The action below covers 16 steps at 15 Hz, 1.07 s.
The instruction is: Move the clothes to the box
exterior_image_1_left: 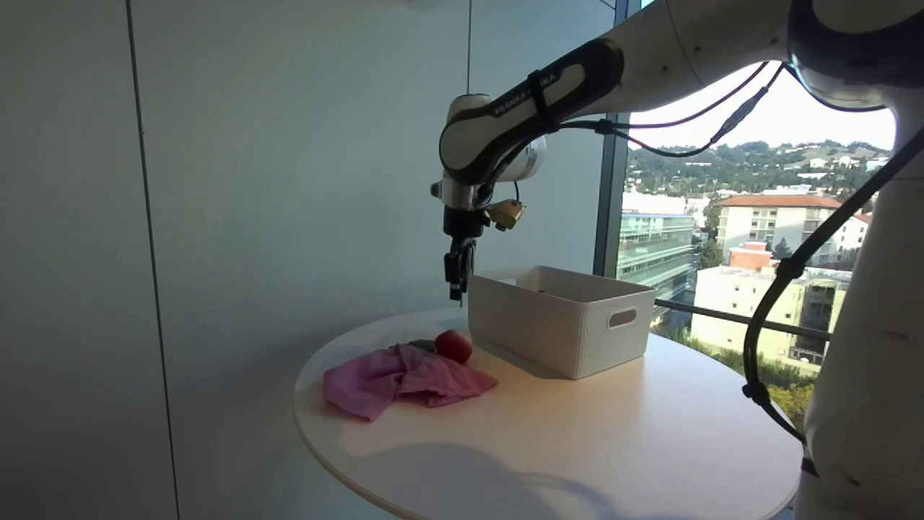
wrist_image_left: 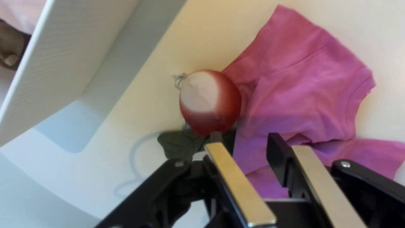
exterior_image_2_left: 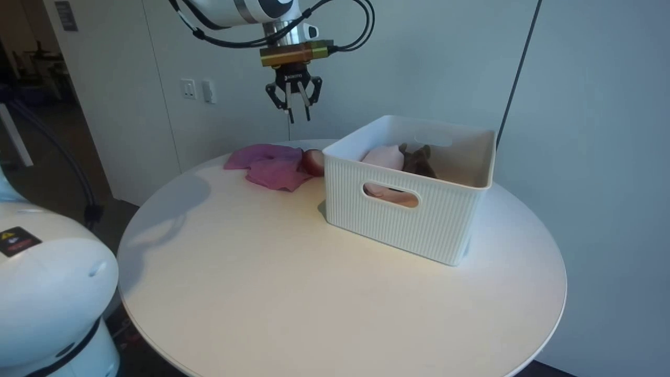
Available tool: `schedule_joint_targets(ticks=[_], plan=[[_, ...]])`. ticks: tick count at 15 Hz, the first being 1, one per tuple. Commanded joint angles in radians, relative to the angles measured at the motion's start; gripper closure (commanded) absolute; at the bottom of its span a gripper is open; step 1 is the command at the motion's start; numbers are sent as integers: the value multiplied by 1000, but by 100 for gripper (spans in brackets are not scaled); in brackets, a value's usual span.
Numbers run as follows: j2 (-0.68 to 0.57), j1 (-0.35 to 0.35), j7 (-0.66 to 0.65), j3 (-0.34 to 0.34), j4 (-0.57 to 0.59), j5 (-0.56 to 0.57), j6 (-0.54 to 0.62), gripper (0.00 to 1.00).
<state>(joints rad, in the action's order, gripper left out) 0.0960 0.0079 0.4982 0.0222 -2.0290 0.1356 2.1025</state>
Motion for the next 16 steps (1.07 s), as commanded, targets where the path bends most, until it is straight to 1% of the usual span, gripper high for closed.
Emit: schedule_joint_targets(ticks=[1,2,4,5,8,12,16], plan=[[-47,5,31,-16,27,-17,-63,25],[-61,3,31,-17,30,-16,-65,16],[-89,0,25,-19,32,0,-41,3],[-101,-1,29,-20,31,0,-25,0],[-147,-7,38,-23,42,20,30,0],[-225,-23,58,-31,54,24,149,0],[-307,-46,61,-29,80,20,208,0]])
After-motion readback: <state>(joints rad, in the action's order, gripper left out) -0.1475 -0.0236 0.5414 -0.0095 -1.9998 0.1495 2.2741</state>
